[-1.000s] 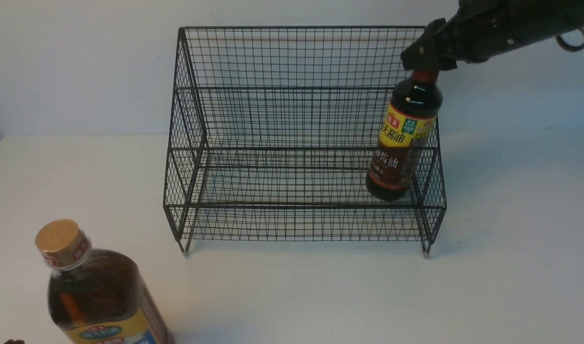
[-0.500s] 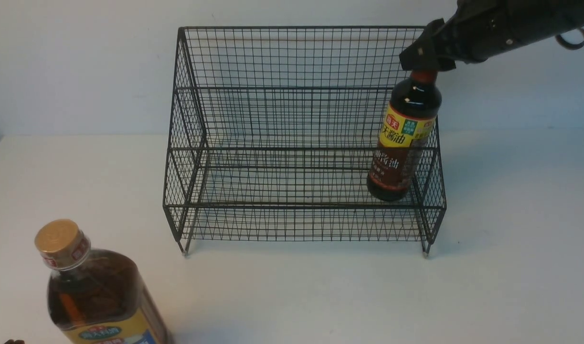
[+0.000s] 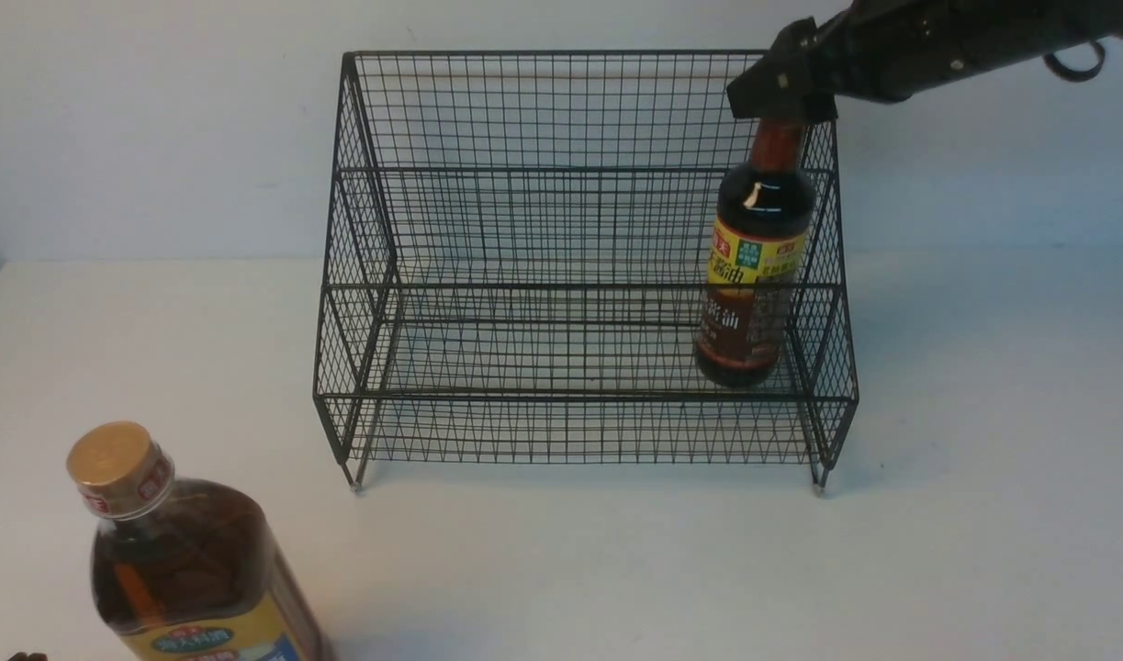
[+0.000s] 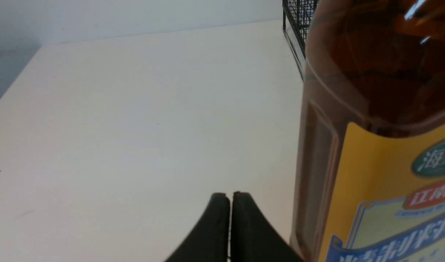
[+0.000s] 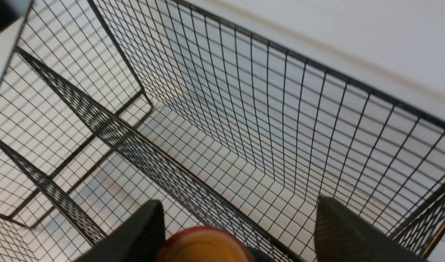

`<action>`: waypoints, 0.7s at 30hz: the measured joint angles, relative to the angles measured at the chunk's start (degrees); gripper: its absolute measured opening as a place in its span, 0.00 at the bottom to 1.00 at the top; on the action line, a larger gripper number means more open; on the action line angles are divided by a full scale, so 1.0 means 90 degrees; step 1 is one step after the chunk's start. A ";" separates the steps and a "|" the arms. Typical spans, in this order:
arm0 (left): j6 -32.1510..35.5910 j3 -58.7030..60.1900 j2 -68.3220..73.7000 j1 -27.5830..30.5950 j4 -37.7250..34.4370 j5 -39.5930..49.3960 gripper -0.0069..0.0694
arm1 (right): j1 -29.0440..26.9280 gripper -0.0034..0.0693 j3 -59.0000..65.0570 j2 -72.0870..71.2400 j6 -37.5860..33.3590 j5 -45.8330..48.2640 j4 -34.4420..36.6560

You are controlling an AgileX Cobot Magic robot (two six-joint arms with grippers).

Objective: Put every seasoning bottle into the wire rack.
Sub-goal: Use the right arm to put the condiment bottle back on the shelf, then use the left arm to grab the condiment bottle closest to it

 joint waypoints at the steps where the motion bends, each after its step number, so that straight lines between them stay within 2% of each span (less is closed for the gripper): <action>1: 0.0000 0.0000 0.0000 0.0000 0.0000 0.0000 0.08 | 0.0000 0.76 -0.0013 -0.0018 0.0000 0.0010 0.0000; 7: 0.0000 0.0000 0.0000 0.0000 0.0000 0.0000 0.08 | -0.0008 0.79 -0.0539 -0.0675 0.0042 0.0698 -0.0288; 10: 0.0000 0.0000 0.0000 0.0000 0.0000 0.0000 0.08 | -0.0008 0.79 -0.0819 -0.1099 0.0226 0.1266 -0.0670; 15: 0.0000 0.0000 0.0000 0.0000 0.0000 0.0000 0.08 | -0.0008 0.74 -0.1100 -0.1670 0.0725 0.2185 -0.1407; 18: 0.0000 0.0000 0.0000 0.0000 0.0000 0.0000 0.08 | -0.0008 0.59 -0.1120 -0.2359 0.1380 0.2447 -0.2275; 19: 0.0000 0.0000 0.0000 0.0000 0.0000 0.0000 0.08 | -0.0008 0.58 -0.1112 -0.2400 0.1469 0.2456 -0.2333; 21: 0.0000 0.0000 0.0000 0.0000 0.0000 0.0000 0.08 | -0.0008 0.44 -0.0933 -0.2901 0.1931 0.2483 -0.3039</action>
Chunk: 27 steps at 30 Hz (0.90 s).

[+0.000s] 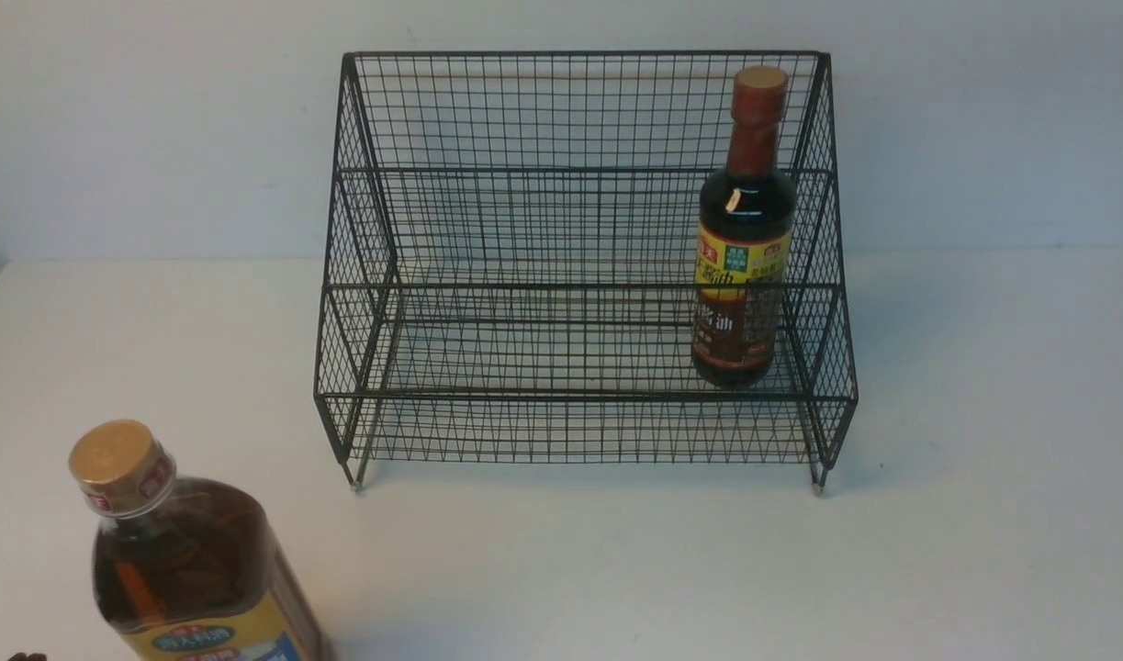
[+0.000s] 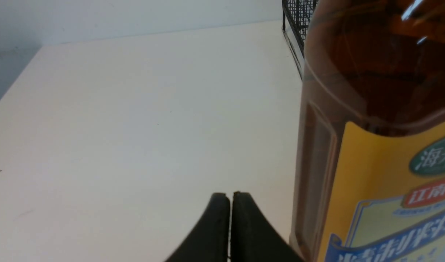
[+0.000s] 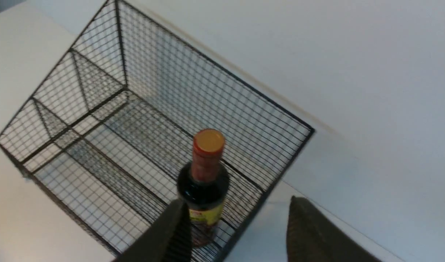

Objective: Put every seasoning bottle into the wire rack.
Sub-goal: Use the left arm to grab the condiment bottle closest to it

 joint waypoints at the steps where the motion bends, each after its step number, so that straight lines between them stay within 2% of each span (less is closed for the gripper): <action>1: 0.0000 0.0000 0.0000 0.0000 0.0000 0.0000 0.08 | 0.0000 0.42 0.0021 -0.0096 0.0077 0.0000 -0.0058; 2: 0.0000 0.0000 0.0000 0.0000 0.0000 0.0000 0.08 | 0.0000 0.29 0.0268 -0.0495 0.0416 0.0012 -0.0544; 3: 0.0000 0.0000 0.0000 0.0000 0.0000 0.0000 0.08 | 0.0000 0.27 0.0302 -0.0602 0.0510 0.0012 -0.0591; 5: 0.0000 0.0000 0.0000 0.0000 0.0000 0.0000 0.08 | -0.0005 0.12 0.0830 -0.1237 0.0986 0.0019 -0.0982; 7: 0.0000 0.0000 0.0000 0.0000 0.0000 0.0000 0.08 | -0.0005 0.06 0.1364 -0.1897 0.1307 0.0026 -0.1101; 12: 0.0000 0.0000 0.0000 0.0000 0.0000 0.0000 0.08 | -0.0005 0.03 0.3111 -0.3504 0.1663 -0.0078 -0.1103; 15: 0.0000 0.0000 0.0000 0.0000 0.0000 0.0000 0.08 | -0.0005 0.03 0.4958 -0.4838 0.1716 -0.1111 -0.1103; 16: 0.0000 0.0000 0.0000 0.0000 0.0000 0.0000 0.08 | -0.0005 0.03 0.5063 -0.4983 0.1715 -0.1187 -0.1103; 18: 0.0000 0.0000 0.0000 0.0000 0.0000 0.0000 0.08 | -0.0005 0.03 0.6509 -0.5858 0.1715 -0.2232 -0.1067; 20: 0.0000 0.0000 0.0000 0.0000 0.0000 0.0000 0.08 | -0.0005 0.03 0.6986 -0.6210 0.1715 -0.2598 -0.1016; 22: 0.0000 0.0000 0.0000 0.0000 0.0000 0.0000 0.08 | -0.0005 0.03 0.8271 -0.6879 0.1717 -0.3597 -0.0828; 25: 0.0000 0.0000 0.0000 0.0000 0.0000 0.0000 0.08 | -0.0005 0.03 0.8938 -0.7190 0.1717 -0.4333 -0.0702; 27: 0.0000 0.0000 0.0000 0.0000 0.0000 0.0000 0.08 | -0.0005 0.03 0.9742 -0.7388 0.1717 -0.5279 -0.0570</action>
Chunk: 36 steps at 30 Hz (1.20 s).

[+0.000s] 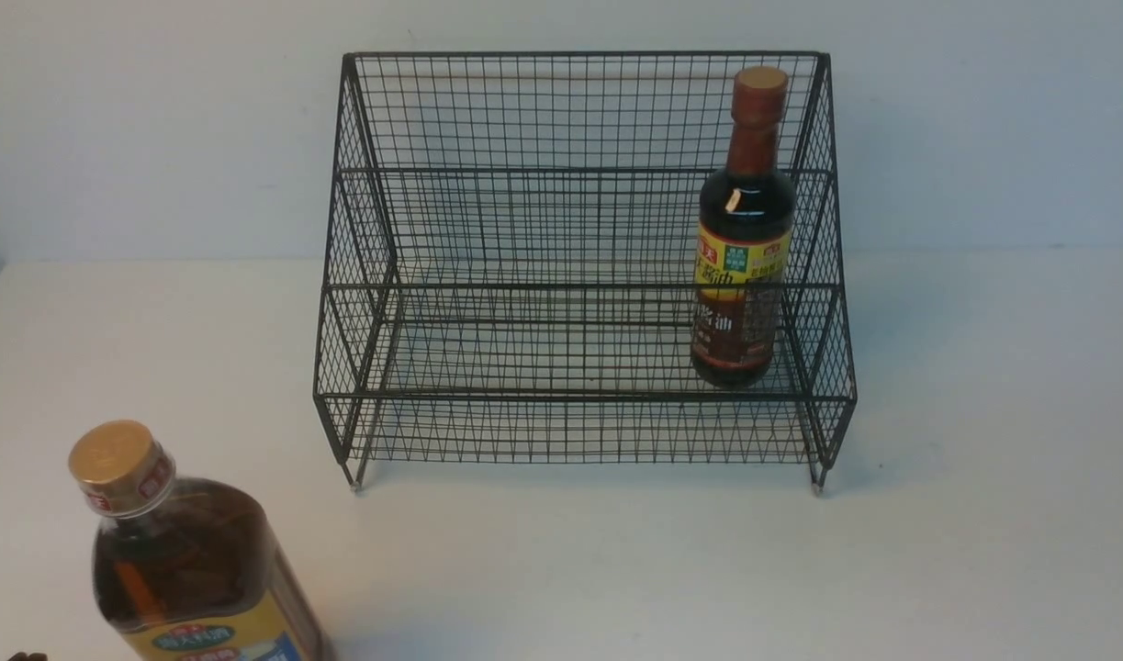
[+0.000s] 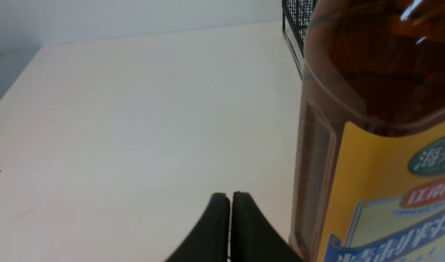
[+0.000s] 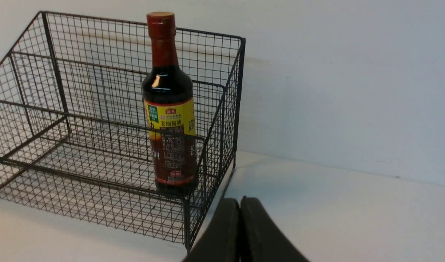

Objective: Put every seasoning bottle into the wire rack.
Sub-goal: Use the left arm to grab the condiment bottle closest to it

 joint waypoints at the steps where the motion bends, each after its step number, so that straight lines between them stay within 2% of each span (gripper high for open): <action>1: 0.0000 0.0000 0.0000 0.0000 0.0000 0.0000 0.08 | 0.0000 0.03 0.0195 -0.0024 0.0000 -0.0301 0.0012; 5: 0.0000 0.0000 0.0000 0.0000 0.0000 0.0000 0.08 | 0.0000 0.03 0.0767 -0.0021 0.0006 -0.1540 0.0070; 9: 0.0000 0.0000 0.0000 0.0000 0.0000 0.0000 0.08 | 0.0000 0.03 0.0944 -0.0021 0.0006 -0.1943 0.0075; 24: 0.0000 0.0000 0.0000 0.0000 0.0000 0.0000 0.08 | 0.0000 0.03 0.1054 -0.0043 0.0006 -0.1775 0.0073; 28: 0.0000 0.0000 0.0000 0.0000 0.0000 0.0000 0.08 | -0.0007 0.03 0.1461 -0.0253 0.0006 -0.1341 -0.0148; 36: 0.0000 0.0000 0.0000 0.0000 0.0000 0.0000 0.08 | -0.0767 0.03 0.2350 -0.0945 0.0006 -0.0778 -0.0652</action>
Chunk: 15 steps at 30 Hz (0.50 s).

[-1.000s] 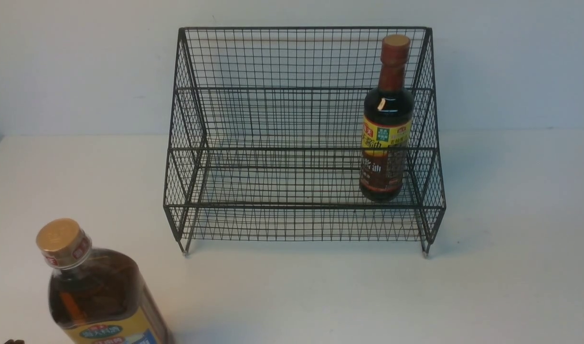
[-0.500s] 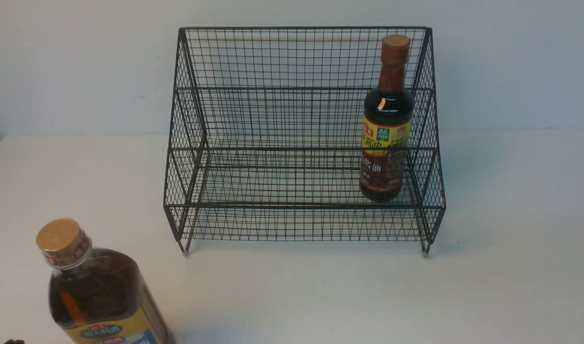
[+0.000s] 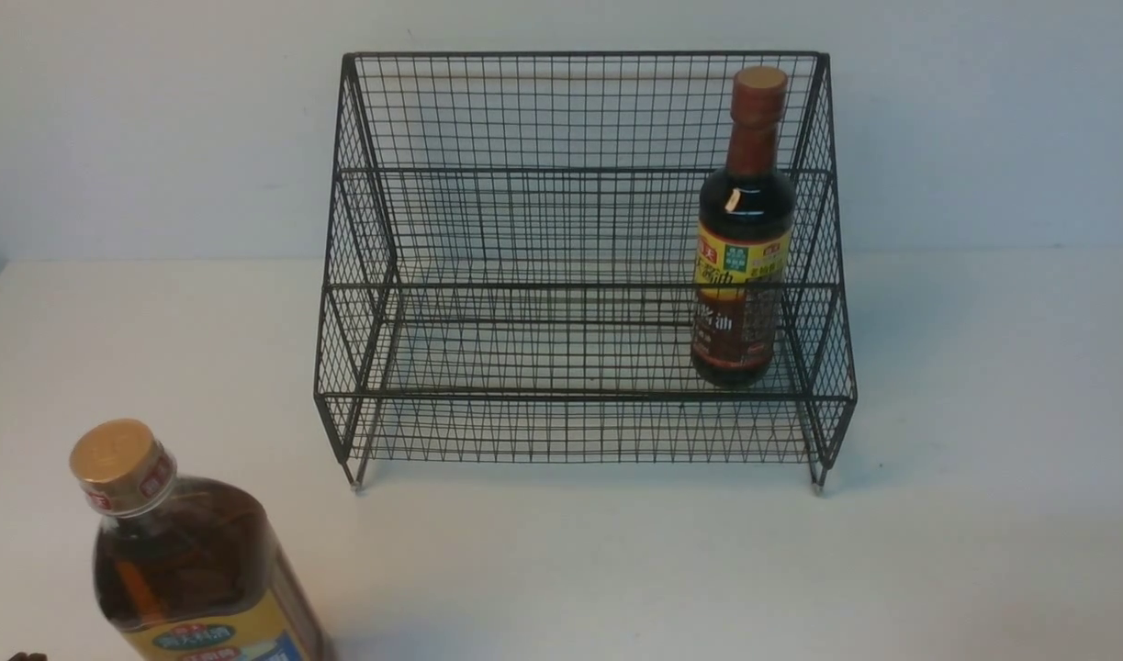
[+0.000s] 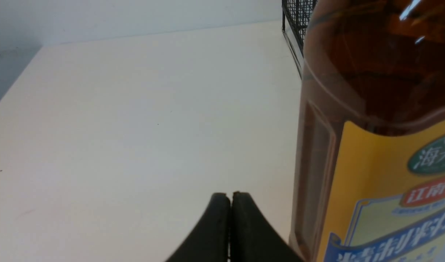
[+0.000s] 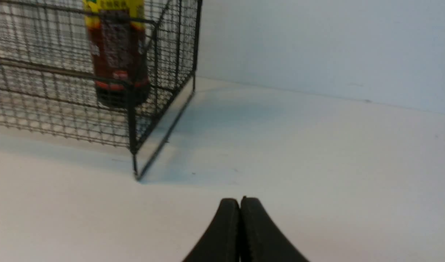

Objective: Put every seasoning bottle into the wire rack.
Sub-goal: Use the left arm to grab the condiment bottle closest to it

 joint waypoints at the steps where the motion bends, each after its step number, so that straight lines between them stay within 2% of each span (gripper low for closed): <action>1: 0.0000 0.0000 0.0000 0.0000 0.0000 0.0000 0.08 | -0.0093 0.03 0.0023 -0.0072 0.0000 0.0036 -0.0055; 5: 0.0000 0.0000 0.0000 0.0000 0.0000 0.0000 0.08 | -0.0369 0.03 0.0038 -0.0240 0.0000 0.0123 -0.0086; 10: -0.0062 0.0000 0.0000 0.0000 -0.0044 -0.0022 0.08 | -0.0406 0.03 0.0031 -0.0320 0.0000 0.0188 -0.0086; 11: -0.0205 0.0005 0.0000 0.0000 -0.0215 -0.0028 0.08 | -0.0406 0.03 0.0031 -0.0320 0.0000 0.0188 -0.0086; 12: -0.0594 0.0005 0.0000 0.0000 -0.0710 -0.0036 0.08 | -0.0406 0.03 0.0031 -0.0320 0.0000 0.0188 -0.0088; 13: -0.0641 0.0005 0.0000 0.0000 -0.0798 -0.0042 0.08 | -0.0406 0.03 0.0031 -0.0320 0.0000 0.0188 -0.0088; 15: -0.1255 0.0005 0.0000 0.0000 -0.1702 -0.0080 0.08 | -0.0406 0.03 0.0031 -0.0320 0.0000 0.0191 -0.0088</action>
